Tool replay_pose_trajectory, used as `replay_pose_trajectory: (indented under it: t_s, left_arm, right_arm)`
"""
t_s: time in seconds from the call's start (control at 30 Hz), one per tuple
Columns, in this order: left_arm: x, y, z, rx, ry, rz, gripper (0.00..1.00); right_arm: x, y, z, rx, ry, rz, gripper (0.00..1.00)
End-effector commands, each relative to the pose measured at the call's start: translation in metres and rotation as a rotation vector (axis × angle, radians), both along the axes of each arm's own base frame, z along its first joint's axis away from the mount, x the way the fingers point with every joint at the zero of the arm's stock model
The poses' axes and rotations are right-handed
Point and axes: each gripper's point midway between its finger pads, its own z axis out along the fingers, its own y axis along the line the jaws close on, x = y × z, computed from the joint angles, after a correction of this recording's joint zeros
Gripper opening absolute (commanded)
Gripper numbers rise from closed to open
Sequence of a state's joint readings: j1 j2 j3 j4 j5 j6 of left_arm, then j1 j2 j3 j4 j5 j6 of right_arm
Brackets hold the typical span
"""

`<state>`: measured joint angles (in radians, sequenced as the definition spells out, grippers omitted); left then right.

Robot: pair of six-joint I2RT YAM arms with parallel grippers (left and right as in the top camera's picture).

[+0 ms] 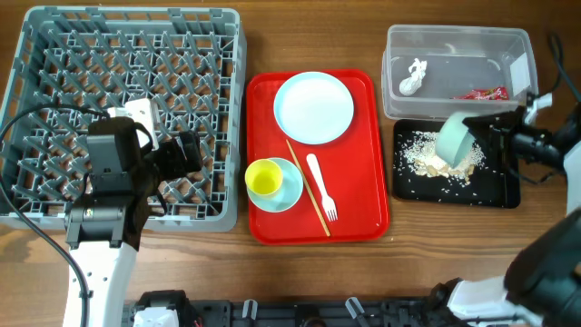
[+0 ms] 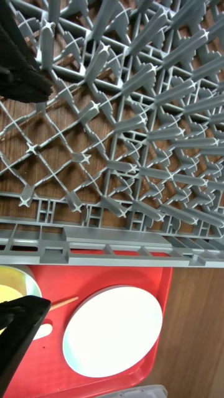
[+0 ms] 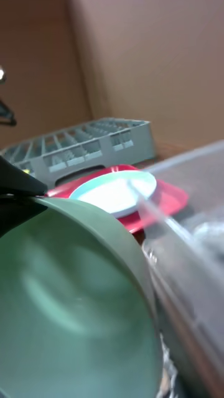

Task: Sort waste into correct bins and load items into the dishwasher rack
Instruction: 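Carry the emptied bowl with the right gripper onto the white plate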

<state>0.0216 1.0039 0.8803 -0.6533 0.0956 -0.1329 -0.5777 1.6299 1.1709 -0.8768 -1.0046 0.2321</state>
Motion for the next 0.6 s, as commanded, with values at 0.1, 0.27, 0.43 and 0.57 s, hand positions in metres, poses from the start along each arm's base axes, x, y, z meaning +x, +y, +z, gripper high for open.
replay_pose_trajectory:
  t_s: [0.1,0.27,0.43,0.57]
  left_arm:
    - [0.002,-0.002,0.012,-0.012,-0.028,-0.005,1.0]
    - [0.002,-0.002,0.012,-0.012,-0.028,-0.005,1.0]
    - [0.002,-0.002,0.012,-0.012,-0.028,-0.005,1.0]
    - [0.002,-0.002,0.012,-0.012,-0.028,-0.005,1.0]
  right_arm:
    - [0.005,0.059,0.052,-0.304,-0.18,0.129,0.05]
    - [0.018,0.116,0.07,-0.502,-0.305,0.213,0.05]
    - [0.031,0.181,0.078,-0.613,-0.453,0.313,0.04]
    - [0.037,0.227,0.066,-0.648,-0.486,0.367,0.04]
